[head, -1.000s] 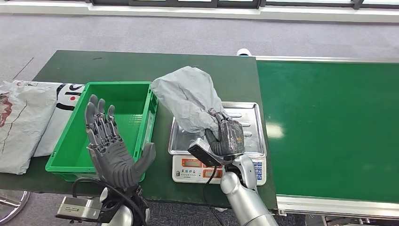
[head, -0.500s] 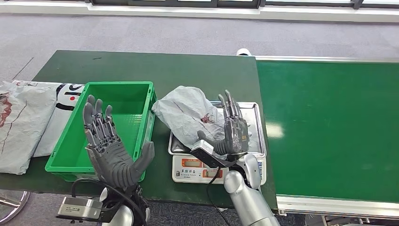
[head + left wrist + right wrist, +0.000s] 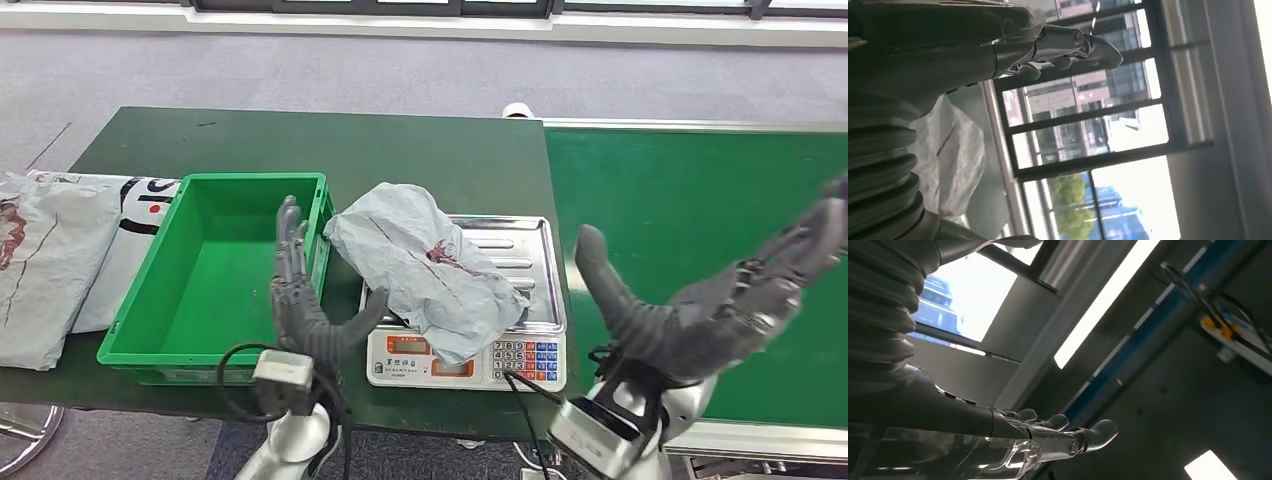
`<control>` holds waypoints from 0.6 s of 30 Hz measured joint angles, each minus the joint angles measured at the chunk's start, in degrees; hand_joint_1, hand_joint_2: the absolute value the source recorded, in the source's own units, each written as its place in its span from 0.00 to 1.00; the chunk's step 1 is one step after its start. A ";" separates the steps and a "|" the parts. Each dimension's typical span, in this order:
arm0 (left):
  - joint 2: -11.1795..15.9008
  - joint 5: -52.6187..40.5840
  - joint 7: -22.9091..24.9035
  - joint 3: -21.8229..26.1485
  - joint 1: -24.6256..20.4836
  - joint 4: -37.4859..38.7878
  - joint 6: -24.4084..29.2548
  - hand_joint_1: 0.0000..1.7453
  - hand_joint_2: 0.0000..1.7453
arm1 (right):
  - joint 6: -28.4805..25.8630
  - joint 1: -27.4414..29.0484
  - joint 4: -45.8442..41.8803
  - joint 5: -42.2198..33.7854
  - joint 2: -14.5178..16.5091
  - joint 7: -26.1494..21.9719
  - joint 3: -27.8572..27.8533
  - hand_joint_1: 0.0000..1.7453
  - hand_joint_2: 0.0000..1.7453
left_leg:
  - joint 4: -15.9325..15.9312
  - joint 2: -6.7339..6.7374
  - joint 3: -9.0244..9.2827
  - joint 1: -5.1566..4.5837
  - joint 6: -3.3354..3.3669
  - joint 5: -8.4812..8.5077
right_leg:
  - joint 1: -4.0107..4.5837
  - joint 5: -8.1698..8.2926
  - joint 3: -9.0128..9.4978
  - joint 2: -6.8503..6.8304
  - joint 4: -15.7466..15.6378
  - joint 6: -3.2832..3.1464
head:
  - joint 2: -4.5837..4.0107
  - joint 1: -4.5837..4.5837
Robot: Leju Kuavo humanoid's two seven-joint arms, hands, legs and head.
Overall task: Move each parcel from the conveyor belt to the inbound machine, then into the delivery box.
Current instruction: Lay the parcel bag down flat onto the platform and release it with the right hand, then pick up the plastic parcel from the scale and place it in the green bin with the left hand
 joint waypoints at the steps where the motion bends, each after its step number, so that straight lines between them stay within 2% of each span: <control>1: -0.83 -1.62 0.49 0.19 -2.22 4.25 -1.10 0.00 1.00 | 0.04 0.18 -2.20 -0.15 -0.05 0.02 0.53 0.00 1.00 | 0.00 0.01 0.01 -0.01 0.03 0.02 | 0.00 0.04 0.00 0.00 0.00 0.02 | 0.00 0.00; 5: -4.64 -9.31 5.79 0.41 -11.10 20.94 -3.57 0.00 1.00 | 0.11 0.38 -7.56 -0.28 -0.28 0.11 2.93 0.00 1.00 | 0.01 0.07 -0.01 -0.05 0.11 0.13 | -0.01 0.18 0.00 0.04 -0.01 0.05 | -0.01 0.00; 8: -7.13 -12.06 10.40 0.07 -15.93 29.78 -4.39 0.00 1.00 | 0.12 0.36 -9.19 -0.35 -0.38 0.12 4.20 0.00 1.00 | 0.02 0.17 0.00 -0.05 0.12 0.14 | -0.02 0.23 -0.01 0.14 -0.01 0.05 | 0.00 0.00; 11: -8.76 -13.64 19.10 -2.95 -20.11 36.37 -5.05 0.00 1.00 | 0.16 0.18 -9.40 -0.45 -0.44 0.13 5.20 0.00 1.00 | 0.02 0.15 -0.02 -0.05 0.13 0.15 | -0.02 0.24 -0.02 0.13 0.00 0.05 | 0.00 -0.01; 15: -9.35 -15.87 32.44 -11.41 -24.07 41.91 -7.01 0.00 1.00 | 0.19 0.00 -9.25 -0.86 -0.49 0.13 6.01 0.00 1.00 | 0.02 0.17 -0.03 -0.04 0.13 0.15 | -0.08 0.24 -0.03 0.15 0.00 0.05 | -0.02 -0.01; 18: -9.37 -17.21 38.59 -17.25 -25.44 45.18 -8.87 0.73 1.00 | 0.19 -0.03 -9.10 -0.88 -0.50 0.49 6.12 0.00 1.00 | 0.01 0.19 -0.04 -0.03 0.12 0.15 | -0.12 0.23 -0.05 0.17 0.00 0.04 | -0.01 -0.01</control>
